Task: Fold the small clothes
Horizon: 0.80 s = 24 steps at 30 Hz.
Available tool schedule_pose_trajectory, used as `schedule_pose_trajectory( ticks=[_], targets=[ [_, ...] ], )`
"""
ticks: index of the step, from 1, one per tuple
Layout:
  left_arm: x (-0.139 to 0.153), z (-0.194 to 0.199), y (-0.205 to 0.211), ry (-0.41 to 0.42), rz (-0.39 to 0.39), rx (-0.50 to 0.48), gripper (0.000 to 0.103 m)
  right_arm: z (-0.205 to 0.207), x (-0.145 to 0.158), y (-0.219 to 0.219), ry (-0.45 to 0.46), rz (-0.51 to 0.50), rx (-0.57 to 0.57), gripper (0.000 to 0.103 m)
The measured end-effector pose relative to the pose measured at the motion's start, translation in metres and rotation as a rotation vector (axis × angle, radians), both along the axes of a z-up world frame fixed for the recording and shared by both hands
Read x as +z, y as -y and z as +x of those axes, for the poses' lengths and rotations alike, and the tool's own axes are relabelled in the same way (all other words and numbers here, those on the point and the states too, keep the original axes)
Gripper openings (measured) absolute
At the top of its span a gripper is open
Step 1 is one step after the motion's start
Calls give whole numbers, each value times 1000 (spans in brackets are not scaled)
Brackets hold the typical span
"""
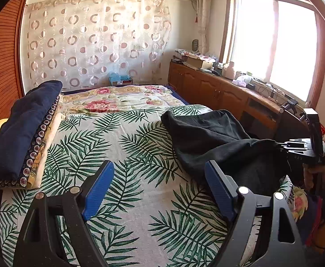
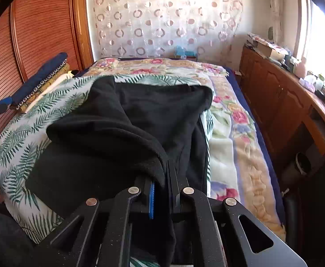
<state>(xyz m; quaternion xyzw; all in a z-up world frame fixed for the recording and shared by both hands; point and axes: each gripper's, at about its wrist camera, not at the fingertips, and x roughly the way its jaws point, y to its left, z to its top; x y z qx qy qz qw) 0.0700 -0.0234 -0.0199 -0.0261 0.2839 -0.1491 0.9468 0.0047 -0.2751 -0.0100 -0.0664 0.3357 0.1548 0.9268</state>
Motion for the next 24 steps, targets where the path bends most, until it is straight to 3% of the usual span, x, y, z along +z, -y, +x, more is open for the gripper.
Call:
schedule_pose_trajectory(
  ticks=[2,4,5,6,16,24],
  targets=[
    [0,-1,1,-1,4,-1,84,-2,6,-4,7,0,-3,17],
    [1,-2,3,3,8,-1,84,-6,11,-10,12,-9,-9,29],
    [1,-3,5,6,11,-1,84,-10,16,-8,12,-13,-12,40],
    [2,-4,6,8,13,0,84,-14,20,-7,18,-17,-11,43],
    [2,-7,6,17,18,11,84,-36,43,-11,98,12,70,44],
    [1,-10,-2,18,7,34,84,-10,33,-87,57,16,262,44]
  ],
)
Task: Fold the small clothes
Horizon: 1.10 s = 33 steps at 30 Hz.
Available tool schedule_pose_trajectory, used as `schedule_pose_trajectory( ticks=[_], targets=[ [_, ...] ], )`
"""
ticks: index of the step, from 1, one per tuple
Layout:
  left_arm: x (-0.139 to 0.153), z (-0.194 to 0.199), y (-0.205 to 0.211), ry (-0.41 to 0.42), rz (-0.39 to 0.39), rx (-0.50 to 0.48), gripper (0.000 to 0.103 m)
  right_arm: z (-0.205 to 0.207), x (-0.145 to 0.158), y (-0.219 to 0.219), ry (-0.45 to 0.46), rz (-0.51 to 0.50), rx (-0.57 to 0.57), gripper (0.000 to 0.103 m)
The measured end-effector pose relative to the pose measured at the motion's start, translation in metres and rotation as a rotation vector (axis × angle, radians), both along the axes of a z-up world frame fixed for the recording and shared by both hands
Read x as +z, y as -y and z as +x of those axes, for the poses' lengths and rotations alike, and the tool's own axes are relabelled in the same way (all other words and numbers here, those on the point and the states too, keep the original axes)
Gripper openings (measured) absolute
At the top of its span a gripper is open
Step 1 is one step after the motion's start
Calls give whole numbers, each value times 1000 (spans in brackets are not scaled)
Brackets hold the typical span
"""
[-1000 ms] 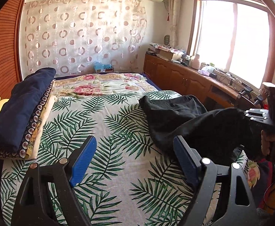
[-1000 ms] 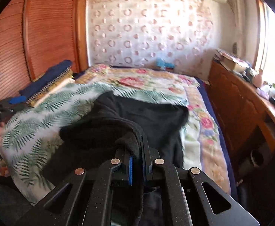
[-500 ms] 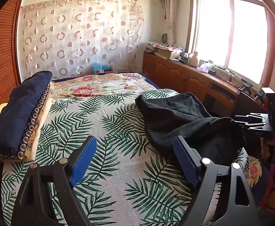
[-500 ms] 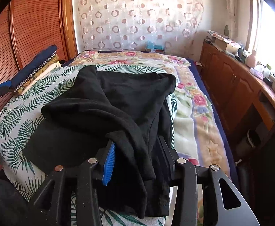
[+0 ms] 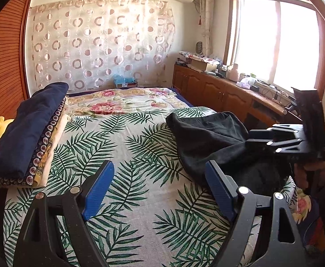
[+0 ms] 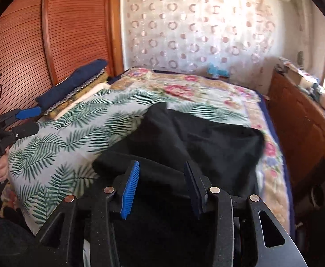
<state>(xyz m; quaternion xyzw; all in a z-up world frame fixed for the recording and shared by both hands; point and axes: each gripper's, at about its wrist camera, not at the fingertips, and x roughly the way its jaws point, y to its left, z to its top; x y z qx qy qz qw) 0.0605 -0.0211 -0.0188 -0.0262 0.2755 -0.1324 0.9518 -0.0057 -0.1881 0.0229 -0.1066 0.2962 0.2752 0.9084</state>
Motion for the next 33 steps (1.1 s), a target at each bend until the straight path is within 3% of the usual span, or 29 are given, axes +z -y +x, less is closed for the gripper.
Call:
schedule_pose_trajectory(
  ticks=[9,16,21,22,24,30,33],
  targets=[
    [-4,-1,-8,-10,-10,10,84,33,-28,-71,-81,-92,177,44],
    [-7,0,-11,-19,-19,9,84,52,-42,-100,-130,-169,210,44],
    [-8,1,-12,-23,-21,10,84,64,-43,-95,-145,-192,177,44],
    [-9,1,-11,-24,-21,9,84,66,-43,-94,-148,-185,179,41],
    [-9,1,-12,-25,-22,8,84,66,-41,-90,-150,-180,187,11],
    [-12,3,-8,-35,-19,-4,84,75,4,-53,-63,-82,132,4],
    [-14,4,-6,-41,-21,-9,84,94,27,-33,2,-102,53,4]
  ],
)
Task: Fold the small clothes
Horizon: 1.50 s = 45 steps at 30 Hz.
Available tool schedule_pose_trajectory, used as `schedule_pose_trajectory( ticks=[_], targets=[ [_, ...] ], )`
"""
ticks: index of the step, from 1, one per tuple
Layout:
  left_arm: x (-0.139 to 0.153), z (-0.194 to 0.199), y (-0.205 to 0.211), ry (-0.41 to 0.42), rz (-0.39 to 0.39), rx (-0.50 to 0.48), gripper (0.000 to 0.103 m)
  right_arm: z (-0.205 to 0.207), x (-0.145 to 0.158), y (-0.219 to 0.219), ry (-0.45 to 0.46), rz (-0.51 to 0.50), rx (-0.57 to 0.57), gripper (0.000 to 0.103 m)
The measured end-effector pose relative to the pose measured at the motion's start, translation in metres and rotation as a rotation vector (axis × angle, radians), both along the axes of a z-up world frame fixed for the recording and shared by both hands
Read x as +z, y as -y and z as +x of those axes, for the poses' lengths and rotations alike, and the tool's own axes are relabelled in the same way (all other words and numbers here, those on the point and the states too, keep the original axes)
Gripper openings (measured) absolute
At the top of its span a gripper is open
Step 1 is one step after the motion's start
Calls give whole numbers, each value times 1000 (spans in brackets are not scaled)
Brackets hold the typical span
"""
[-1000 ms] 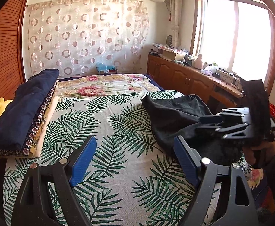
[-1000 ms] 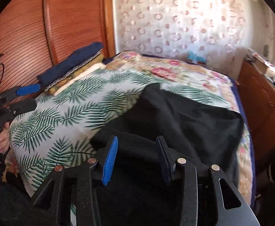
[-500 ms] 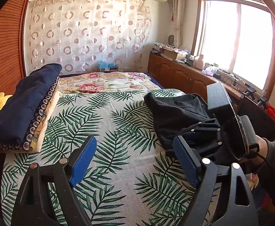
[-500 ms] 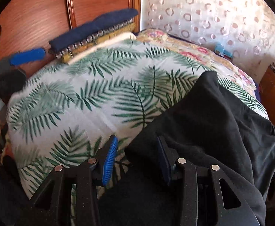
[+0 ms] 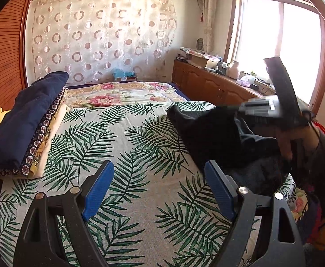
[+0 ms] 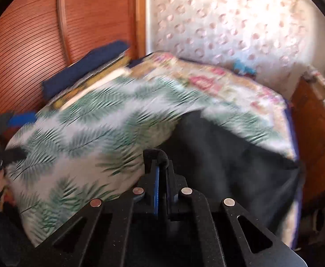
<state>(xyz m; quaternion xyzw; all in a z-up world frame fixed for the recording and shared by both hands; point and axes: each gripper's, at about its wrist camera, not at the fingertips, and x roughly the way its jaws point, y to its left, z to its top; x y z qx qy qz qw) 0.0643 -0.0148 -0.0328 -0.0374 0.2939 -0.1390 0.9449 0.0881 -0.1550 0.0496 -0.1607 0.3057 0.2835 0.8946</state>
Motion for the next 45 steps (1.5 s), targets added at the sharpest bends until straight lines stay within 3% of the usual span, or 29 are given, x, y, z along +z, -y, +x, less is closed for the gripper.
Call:
schedule_pose_trajectory(
  ticks=[6,10,14,16,18,24,30,35,41,42,44,45],
  targets=[
    [-4,3,1,-14,-7,-6,84,52,31,47,88,-44,-194,4],
    [-5,5,3,-24,-5,-13,84,86,35,72,136,-87,-342,4],
    [-9,8,6,-37,-3,-23,84,118,21,94,93,-102,-485,4],
    [-13,10,8,-49,-1,-31,84,124,15,100,72,-113,-532,13],
    [-17,16,12,-66,-1,-45,84,121,13,103,62,-83,-526,31],
    [-20,21,34,-87,4,-105,84,70,15,105,47,-28,-439,31],
    [-25,25,64,-116,19,-181,84,0,-7,132,6,-2,-336,31],
    [-33,30,85,-157,38,-225,84,10,-28,150,-48,-22,-334,31],
    [-40,27,94,-176,53,-242,84,50,-30,172,-109,-7,-353,31],
    [-41,25,95,-180,55,-243,84,52,-30,176,-113,-2,-350,26],
    [-42,24,95,-184,58,-246,84,51,-29,186,-114,-3,-356,3],
    [-43,23,95,-186,58,-246,84,54,-29,190,-100,-6,-387,2]
  ],
)
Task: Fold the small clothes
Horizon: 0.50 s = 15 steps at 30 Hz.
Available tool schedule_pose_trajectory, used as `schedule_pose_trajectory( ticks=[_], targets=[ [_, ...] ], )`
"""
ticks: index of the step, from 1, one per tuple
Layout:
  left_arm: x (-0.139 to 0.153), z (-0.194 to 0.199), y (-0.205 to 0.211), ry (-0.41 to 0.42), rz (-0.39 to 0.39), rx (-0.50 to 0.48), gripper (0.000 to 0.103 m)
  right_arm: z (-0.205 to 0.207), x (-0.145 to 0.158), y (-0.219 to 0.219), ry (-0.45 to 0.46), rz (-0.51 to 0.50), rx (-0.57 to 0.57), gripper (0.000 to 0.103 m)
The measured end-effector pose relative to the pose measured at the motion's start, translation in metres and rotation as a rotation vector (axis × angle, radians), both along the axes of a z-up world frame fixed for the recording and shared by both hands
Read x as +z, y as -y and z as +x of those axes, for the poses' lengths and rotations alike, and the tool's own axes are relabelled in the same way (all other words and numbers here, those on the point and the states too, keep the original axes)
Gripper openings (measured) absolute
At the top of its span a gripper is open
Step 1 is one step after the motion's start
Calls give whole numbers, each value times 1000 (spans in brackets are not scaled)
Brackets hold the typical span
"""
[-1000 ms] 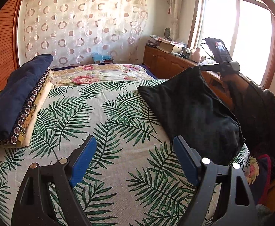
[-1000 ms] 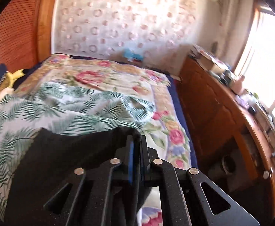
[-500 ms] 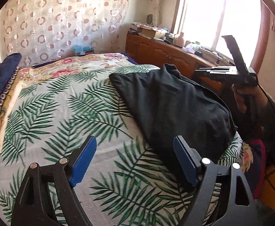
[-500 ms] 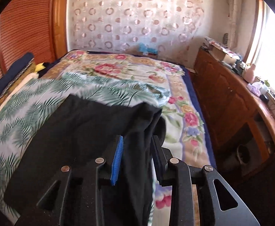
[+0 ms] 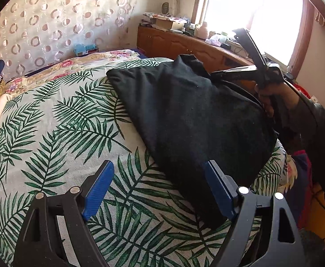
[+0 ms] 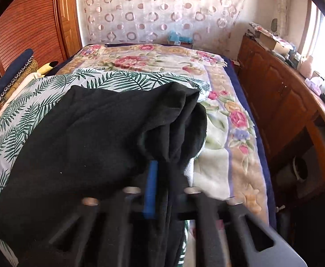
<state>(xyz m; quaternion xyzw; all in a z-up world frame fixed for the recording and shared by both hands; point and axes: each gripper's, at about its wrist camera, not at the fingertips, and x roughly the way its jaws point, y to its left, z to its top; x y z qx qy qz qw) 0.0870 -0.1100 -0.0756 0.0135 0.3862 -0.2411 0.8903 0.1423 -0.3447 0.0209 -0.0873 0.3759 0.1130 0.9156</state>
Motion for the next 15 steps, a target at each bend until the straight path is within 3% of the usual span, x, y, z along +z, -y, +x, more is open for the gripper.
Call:
schedule_pose_trajectory(
  ticks=[3,8,12,15],
  targets=[
    [-1,-1,0,-2,-3,0,84,-3,9,25,30,1,-130,1],
    [-2,-2,1,-4,-6,-1,84,-12,29,38,75,59,-113,3],
    [-3,-2,2,-4,-3,1,84,-11,33,25,92,78,-33,36],
    [-3,0,1,-4,-3,5,84,5,23,17,55,89,-10,36]
  ],
)
